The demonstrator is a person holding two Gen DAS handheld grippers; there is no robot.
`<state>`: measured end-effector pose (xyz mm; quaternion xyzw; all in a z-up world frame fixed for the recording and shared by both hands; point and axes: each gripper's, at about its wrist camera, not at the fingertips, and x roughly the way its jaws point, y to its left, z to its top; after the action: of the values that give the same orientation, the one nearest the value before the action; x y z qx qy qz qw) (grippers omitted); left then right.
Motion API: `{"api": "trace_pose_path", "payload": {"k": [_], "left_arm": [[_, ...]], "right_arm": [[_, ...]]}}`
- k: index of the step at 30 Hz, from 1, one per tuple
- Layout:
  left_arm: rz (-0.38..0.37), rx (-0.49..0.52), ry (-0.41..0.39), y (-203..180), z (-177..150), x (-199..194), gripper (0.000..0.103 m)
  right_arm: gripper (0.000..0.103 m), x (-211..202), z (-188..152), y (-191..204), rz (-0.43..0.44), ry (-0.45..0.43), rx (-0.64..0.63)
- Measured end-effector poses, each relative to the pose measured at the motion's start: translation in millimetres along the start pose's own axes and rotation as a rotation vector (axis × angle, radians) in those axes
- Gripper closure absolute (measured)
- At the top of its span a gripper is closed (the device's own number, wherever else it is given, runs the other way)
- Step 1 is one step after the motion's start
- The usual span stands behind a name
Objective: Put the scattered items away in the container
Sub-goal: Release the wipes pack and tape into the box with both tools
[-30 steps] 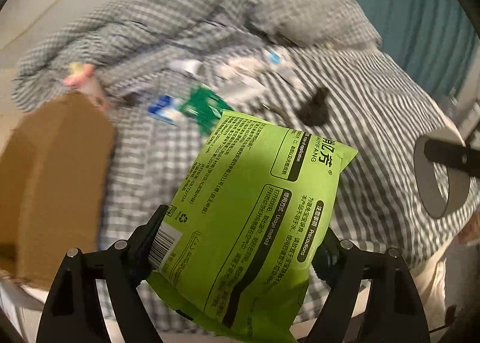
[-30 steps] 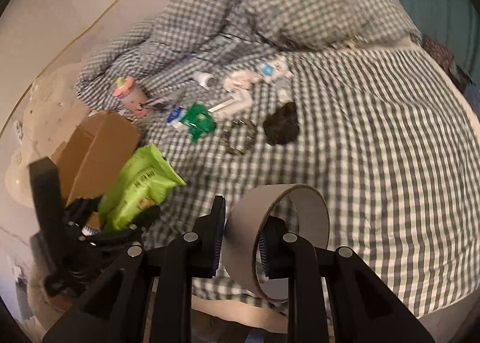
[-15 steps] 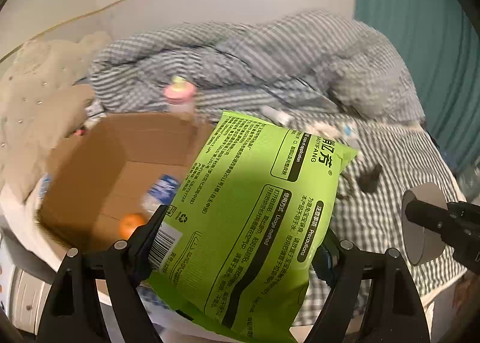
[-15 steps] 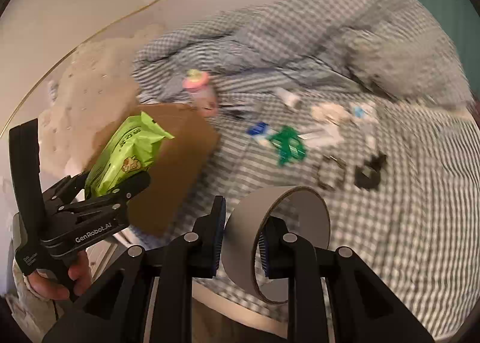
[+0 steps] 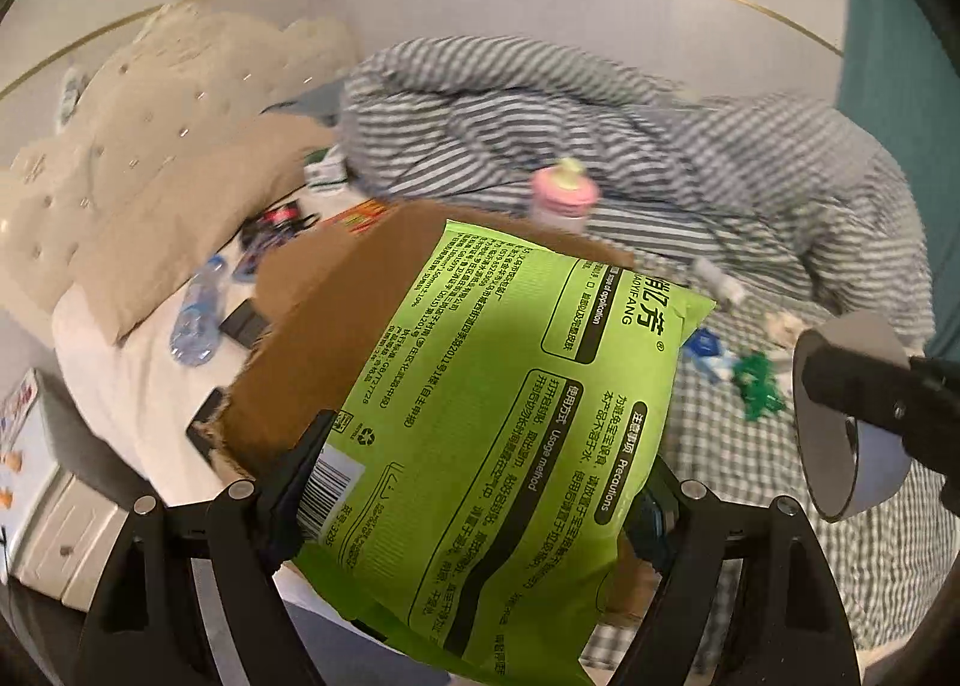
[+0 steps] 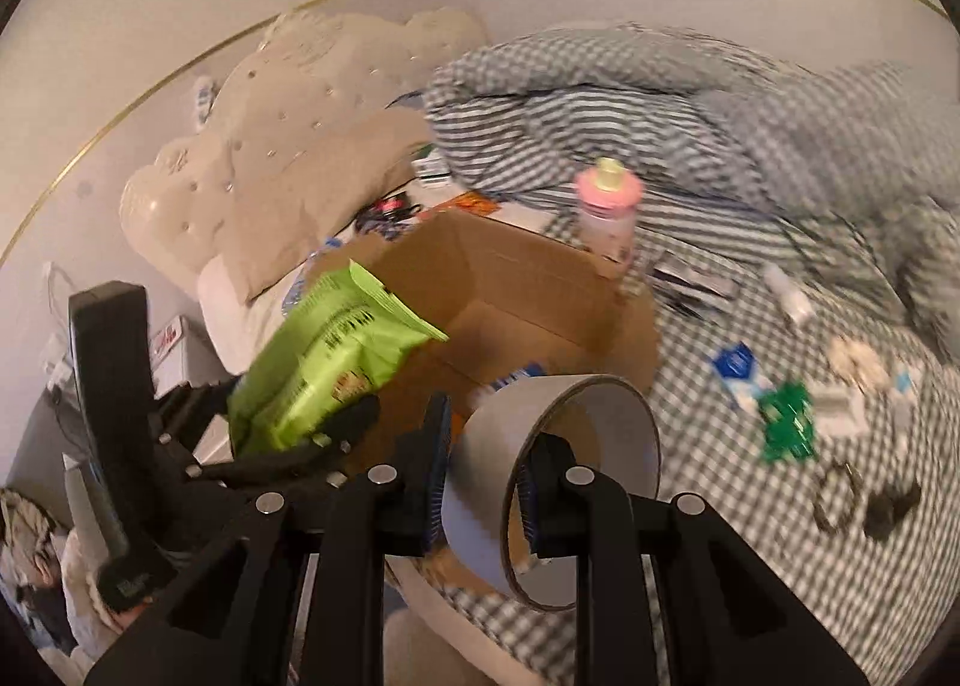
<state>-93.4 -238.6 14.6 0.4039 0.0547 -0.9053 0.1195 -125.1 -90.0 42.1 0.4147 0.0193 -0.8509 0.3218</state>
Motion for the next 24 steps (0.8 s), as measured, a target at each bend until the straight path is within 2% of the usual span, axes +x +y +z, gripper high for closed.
{"api": "trace_pose_path", "payload": {"k": [6,8,11,12,13,16,20,24], "left_arm": [[0.055,-0.062,0.034,33,1,34,0.018],[0.044,-0.060,0.054,34,-1,44,0.018],[0.005,-0.072,0.084,33,-1,50,0.017],[-0.004,-0.069,0.079,30,0,49,0.016],[-0.004,-0.059,0.062,27,1,45,0.015],[-0.006,-0.031,0.003,16,6,30,0.004],[-0.031,0.008,-0.023,-8,7,15,0.003],[-0.051,0.042,-0.003,-39,1,12,0.003]], "right_arm": [[0.084,51,27,34,0.026,0.024,-0.045],[0.080,64,29,34,0.021,0.026,-0.029],[0.039,69,25,25,-0.015,0.039,0.007],[0.037,66,24,22,-0.027,0.027,0.011],[0.037,62,22,18,-0.044,0.014,0.013],[0.037,47,16,5,-0.086,0.001,0.014],[0.037,17,2,-16,-0.180,-0.038,0.012],[0.035,-13,-13,-48,-0.204,-0.063,0.067]]}}
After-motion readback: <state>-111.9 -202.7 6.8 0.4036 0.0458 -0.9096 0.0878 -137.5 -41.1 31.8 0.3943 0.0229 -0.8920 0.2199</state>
